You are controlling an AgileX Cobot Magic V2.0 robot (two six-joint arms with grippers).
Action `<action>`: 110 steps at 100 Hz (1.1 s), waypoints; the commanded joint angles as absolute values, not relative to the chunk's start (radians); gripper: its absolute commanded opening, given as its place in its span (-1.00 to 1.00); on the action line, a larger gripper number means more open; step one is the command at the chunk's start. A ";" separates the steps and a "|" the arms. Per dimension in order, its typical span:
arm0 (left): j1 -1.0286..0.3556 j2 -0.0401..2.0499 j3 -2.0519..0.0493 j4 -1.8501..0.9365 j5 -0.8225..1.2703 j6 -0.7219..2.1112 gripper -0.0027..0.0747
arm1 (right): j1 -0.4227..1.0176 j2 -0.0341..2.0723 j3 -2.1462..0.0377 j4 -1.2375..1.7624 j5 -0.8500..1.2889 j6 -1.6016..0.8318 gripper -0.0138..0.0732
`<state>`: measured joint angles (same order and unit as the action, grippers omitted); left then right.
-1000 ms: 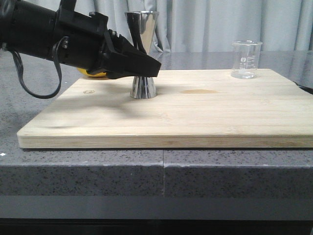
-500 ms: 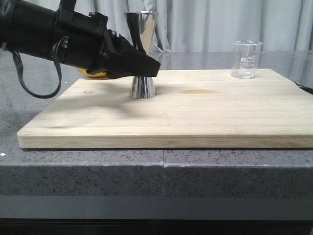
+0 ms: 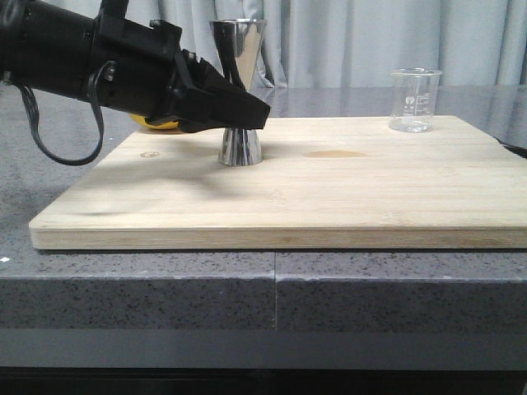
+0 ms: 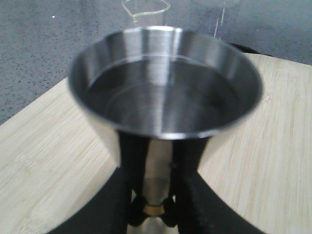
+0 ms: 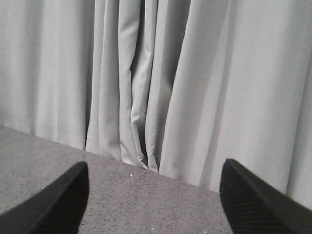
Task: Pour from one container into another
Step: 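Move the filled jigger with the left gripper toward the lemon, then open the left gripper and withdraw it upward from the jigger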
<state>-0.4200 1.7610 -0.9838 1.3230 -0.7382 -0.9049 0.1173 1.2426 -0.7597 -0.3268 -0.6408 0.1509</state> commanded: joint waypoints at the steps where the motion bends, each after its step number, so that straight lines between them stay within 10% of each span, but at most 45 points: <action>1: -0.416 1.716 -1.015 1.293 -0.777 -0.913 -0.98 | 0.114 1.212 -0.787 -0.319 -0.712 0.151 0.48; 37: -0.416 1.716 -1.015 1.293 -0.777 -0.913 -0.95 | 0.114 1.212 -0.787 -0.319 -0.712 0.151 0.48; 110: -0.416 1.716 -1.015 1.305 -0.792 -0.913 0.16 | 0.114 1.212 -0.787 -0.319 -0.714 0.151 0.48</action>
<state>-0.4200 1.7610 -0.9838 1.3247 -0.7377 -0.9049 0.1173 1.2426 -0.7597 -0.3268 -0.6408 0.1527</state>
